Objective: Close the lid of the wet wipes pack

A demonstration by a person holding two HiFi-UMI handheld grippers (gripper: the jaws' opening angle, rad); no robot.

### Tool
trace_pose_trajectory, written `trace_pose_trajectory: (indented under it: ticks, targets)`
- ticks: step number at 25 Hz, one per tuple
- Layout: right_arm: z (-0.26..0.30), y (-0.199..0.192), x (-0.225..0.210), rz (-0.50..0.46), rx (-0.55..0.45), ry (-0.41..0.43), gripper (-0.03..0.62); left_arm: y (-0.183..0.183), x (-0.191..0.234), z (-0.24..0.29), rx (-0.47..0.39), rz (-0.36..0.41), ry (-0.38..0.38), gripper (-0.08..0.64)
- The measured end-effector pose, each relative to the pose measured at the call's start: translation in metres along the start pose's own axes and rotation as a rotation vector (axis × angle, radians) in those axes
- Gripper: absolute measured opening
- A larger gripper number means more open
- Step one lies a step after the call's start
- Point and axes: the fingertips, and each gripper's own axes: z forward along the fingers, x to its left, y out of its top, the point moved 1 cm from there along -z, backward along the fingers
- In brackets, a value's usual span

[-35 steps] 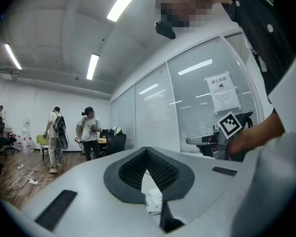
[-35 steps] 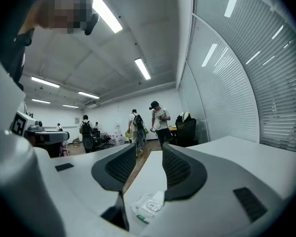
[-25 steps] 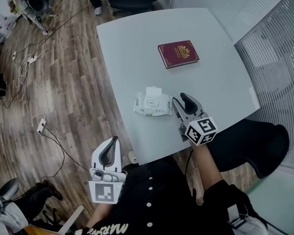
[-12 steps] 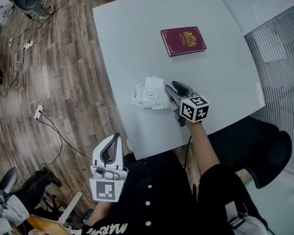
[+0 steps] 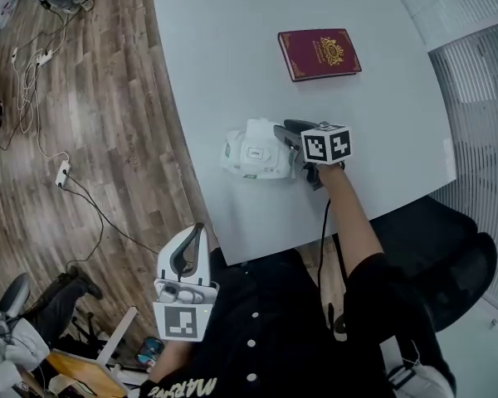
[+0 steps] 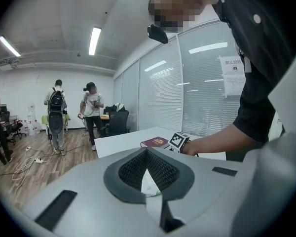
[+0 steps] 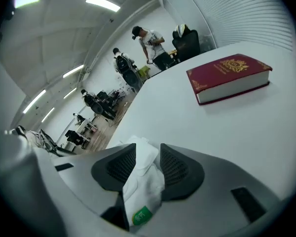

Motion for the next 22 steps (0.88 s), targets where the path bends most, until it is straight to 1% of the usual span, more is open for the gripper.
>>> trace_pose_trajectory:
  ticks: [4,7,9,13,17,19,22]
  targets:
    - [0.014,-0.004,-0.004,0.023,0.090,0.035,0.160,-0.006,-0.002,0.001,0.022,0.006,0.007,0.009]
    - [0.019,-0.009,-0.005,0.021,0.136,0.018,0.156,-0.008,-0.002,-0.001,0.030,0.002,0.016,0.009]
    - [0.020,-0.010,-0.007,0.007,0.149,0.010,0.131,-0.009,-0.001,-0.001,0.035,-0.003,0.026,0.009]
    - [0.015,-0.006,-0.006,0.011,0.131,0.012,0.096,-0.008,0.001,-0.004,0.026,-0.009,0.043,0.009]
    - [0.007,0.000,0.002,0.005,0.077,0.035,0.068,-0.006,-0.001,-0.008,0.014,-0.002,0.040,0.009]
    - [0.002,0.002,0.009,-0.019,0.054,0.052,0.058,-0.004,-0.002,-0.010,0.004,0.006,0.038,0.009]
    - [-0.006,0.002,0.017,-0.092,0.036,0.052,0.052,-0.002,-0.001,-0.015,-0.009,0.006,0.041,0.009]
